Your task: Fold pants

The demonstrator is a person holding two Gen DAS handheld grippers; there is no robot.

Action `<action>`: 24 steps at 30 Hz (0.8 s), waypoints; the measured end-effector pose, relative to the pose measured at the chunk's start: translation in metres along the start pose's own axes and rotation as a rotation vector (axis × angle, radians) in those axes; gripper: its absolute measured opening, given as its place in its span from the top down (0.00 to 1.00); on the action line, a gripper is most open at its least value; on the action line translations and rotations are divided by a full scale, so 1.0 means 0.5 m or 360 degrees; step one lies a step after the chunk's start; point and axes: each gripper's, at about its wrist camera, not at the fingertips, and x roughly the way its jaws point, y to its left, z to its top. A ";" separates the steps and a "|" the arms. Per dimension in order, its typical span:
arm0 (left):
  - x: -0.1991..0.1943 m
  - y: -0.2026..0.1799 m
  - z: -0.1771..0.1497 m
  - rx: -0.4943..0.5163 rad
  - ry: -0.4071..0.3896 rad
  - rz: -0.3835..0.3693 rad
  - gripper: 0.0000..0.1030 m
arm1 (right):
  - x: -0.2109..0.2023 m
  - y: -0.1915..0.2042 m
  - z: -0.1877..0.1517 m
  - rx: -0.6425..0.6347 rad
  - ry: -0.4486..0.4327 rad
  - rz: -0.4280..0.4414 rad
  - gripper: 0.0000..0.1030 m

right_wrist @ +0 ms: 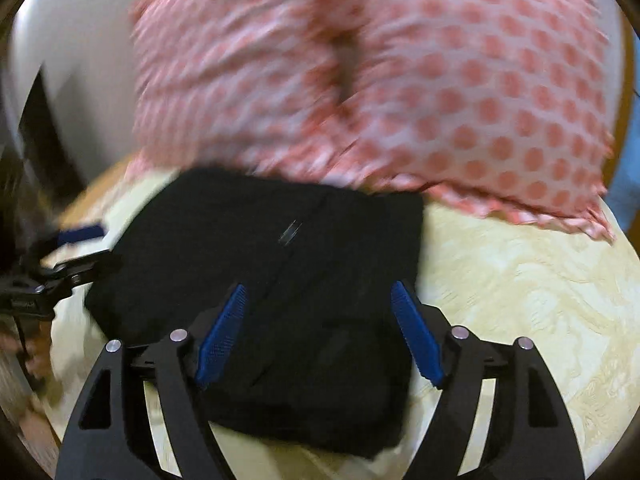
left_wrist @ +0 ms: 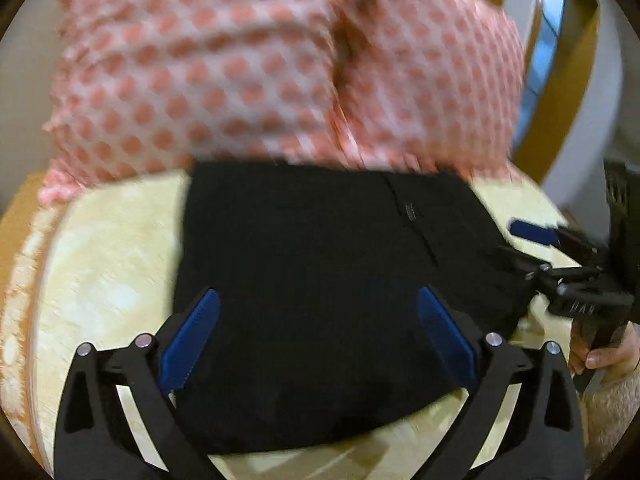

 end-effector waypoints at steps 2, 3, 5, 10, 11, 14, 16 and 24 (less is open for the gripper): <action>0.046 0.000 -0.011 -0.0025 0.0145 0.0064 0.04 | 0.046 0.009 -0.012 -0.0019 0.0153 -0.0059 0.22; 0.071 0.005 -0.022 -0.0054 0.0206 0.0073 0.04 | 0.047 0.002 -0.019 0.0022 0.0123 -0.0043 0.21; 0.070 -0.003 -0.025 -0.0002 0.0146 0.0135 0.04 | 0.047 -0.006 -0.021 0.0071 0.0135 -0.0041 0.18; -0.029 0.008 -0.055 -0.0081 0.0008 0.0244 0.03 | -0.053 -0.024 -0.064 0.0297 -0.0033 -0.0370 0.01; -0.066 0.018 -0.074 -0.0095 -0.0052 0.0321 0.02 | -0.075 -0.032 -0.083 0.0388 -0.0063 -0.0389 0.01; -0.132 0.032 -0.133 -0.0125 -0.0124 0.0493 0.02 | -0.101 -0.033 -0.132 0.0548 -0.0055 -0.0309 0.01; -0.148 0.034 -0.167 -0.0142 -0.0108 0.0524 0.02 | -0.102 0.003 -0.168 0.0557 -0.0012 -0.0248 0.01; -0.159 -0.009 -0.280 -0.0116 -0.0065 0.0539 0.02 | -0.109 0.154 -0.234 0.0321 -0.0008 -0.0307 0.01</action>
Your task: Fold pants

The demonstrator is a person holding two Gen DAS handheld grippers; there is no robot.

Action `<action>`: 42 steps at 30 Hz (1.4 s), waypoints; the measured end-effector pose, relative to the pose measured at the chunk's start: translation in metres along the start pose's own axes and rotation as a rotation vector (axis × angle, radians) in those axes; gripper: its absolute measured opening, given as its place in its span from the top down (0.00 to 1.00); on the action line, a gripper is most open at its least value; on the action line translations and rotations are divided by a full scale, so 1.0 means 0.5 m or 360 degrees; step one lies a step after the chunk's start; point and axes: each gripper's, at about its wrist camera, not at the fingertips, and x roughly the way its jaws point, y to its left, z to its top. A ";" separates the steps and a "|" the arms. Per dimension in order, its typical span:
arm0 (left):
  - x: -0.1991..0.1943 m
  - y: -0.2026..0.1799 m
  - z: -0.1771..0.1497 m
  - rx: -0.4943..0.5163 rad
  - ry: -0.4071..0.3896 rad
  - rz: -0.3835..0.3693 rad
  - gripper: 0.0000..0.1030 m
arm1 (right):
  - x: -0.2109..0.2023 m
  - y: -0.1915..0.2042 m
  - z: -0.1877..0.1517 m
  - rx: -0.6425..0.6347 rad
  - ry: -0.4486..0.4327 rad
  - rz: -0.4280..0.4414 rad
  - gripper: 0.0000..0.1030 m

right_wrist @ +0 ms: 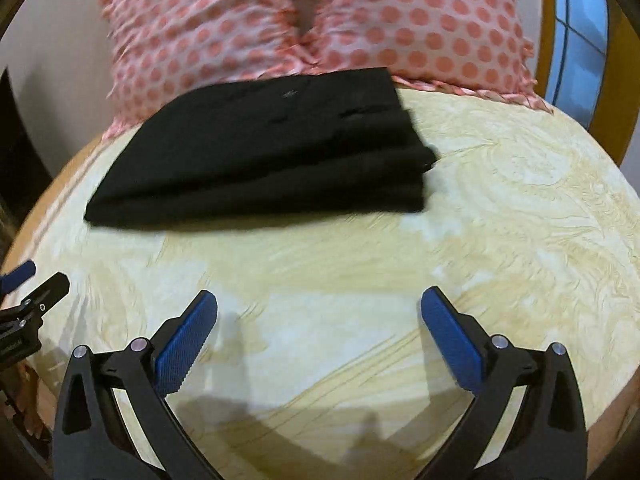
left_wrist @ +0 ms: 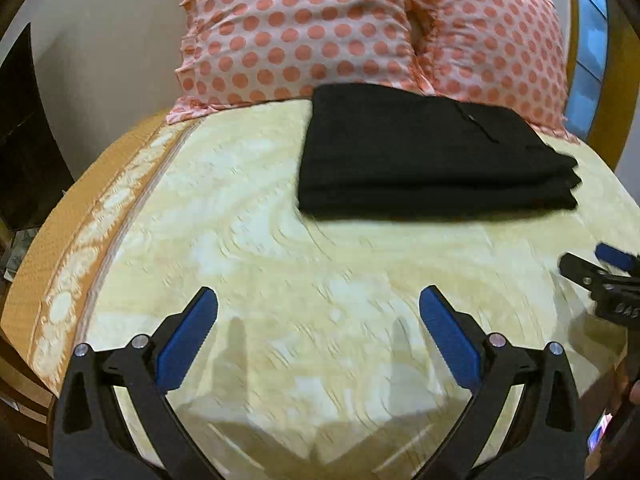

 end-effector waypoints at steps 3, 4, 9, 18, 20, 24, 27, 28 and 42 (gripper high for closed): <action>-0.008 -0.025 -0.022 0.0091 -0.0022 0.0025 0.02 | -0.005 0.012 -0.006 -0.0019 -0.0006 -0.0005 0.01; -0.010 -0.032 -0.026 0.0117 -0.0032 0.0021 0.02 | -0.006 0.014 -0.008 -0.0012 -0.0007 -0.0009 0.01; 0.000 -0.038 -0.045 0.0073 -0.0025 -0.0061 0.02 | -0.012 0.015 -0.022 -0.0018 -0.0046 -0.0047 0.01; -0.005 -0.027 -0.065 -0.0006 -0.0115 -0.0091 0.02 | -0.017 0.016 -0.038 0.0007 -0.0154 -0.0073 0.01; -0.006 -0.027 -0.065 -0.0004 -0.0119 -0.0091 0.02 | -0.017 0.016 -0.039 0.0007 -0.0164 -0.0074 0.01; -0.006 -0.028 -0.066 -0.0004 -0.0128 -0.0092 0.02 | -0.017 0.016 -0.039 0.0007 -0.0167 -0.0074 0.01; -0.006 -0.028 -0.066 -0.0004 -0.0129 -0.0092 0.02 | -0.017 0.016 -0.039 0.0006 -0.0168 -0.0073 0.01; -0.006 -0.027 -0.066 -0.0004 -0.0129 -0.0092 0.02 | -0.017 0.016 -0.039 0.0006 -0.0169 -0.0073 0.01; -0.006 -0.028 -0.066 -0.0005 -0.0130 -0.0092 0.02 | -0.017 0.016 -0.039 0.0007 -0.0168 -0.0074 0.01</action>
